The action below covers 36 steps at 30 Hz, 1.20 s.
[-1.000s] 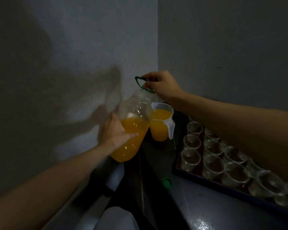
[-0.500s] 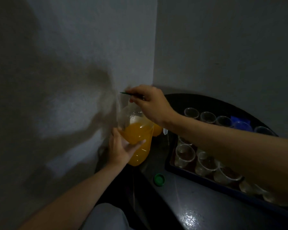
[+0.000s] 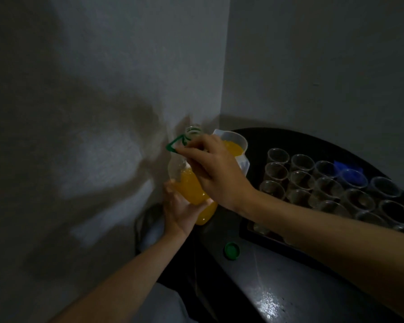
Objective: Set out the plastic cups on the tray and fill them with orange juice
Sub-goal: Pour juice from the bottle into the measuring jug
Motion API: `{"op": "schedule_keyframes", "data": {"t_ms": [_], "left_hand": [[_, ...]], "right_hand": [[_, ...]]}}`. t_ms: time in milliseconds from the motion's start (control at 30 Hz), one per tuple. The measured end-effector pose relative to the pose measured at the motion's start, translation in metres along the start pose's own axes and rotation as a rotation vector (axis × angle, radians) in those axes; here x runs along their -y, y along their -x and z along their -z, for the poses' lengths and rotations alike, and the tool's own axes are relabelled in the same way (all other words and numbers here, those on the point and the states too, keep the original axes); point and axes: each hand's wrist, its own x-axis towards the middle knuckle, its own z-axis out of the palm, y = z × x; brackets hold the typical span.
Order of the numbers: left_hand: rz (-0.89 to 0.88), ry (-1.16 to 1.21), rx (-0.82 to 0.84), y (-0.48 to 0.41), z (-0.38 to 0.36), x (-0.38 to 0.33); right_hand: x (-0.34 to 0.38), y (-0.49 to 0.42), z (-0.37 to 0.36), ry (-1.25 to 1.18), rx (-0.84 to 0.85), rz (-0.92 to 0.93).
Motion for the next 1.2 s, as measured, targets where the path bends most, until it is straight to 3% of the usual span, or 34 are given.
{"op": "schedule_keyframes", "data": {"t_ms": [233, 367, 600, 733, 933, 1200], "left_hand": [[-0.017, -0.019, 0.13, -0.006, -0.003, 0.01], [-0.013, 0.108, 0.046, 0.001, 0.015, -0.017], [-0.025, 0.061, 0.032, -0.001, 0.033, -0.037], [-0.014, 0.08, 0.037, 0.003, 0.036, -0.035], [-0.014, 0.073, 0.074, 0.007, 0.035, -0.034], [-0.007, 0.102, 0.077, 0.005, 0.028, -0.035]], "right_hand": [[0.008, 0.018, 0.006, 0.044, -0.038, -0.083], [0.005, 0.037, 0.008, 0.035, -0.021, -0.149], [-0.011, 0.087, -0.002, 0.097, 0.016, -0.239], [-0.019, 0.124, -0.028, 0.194, 0.148, -0.409], [-0.018, 0.167, -0.051, 0.326, 0.61, -0.696], [-0.014, 0.182, -0.056, 0.445, 0.741, -0.735]]}}
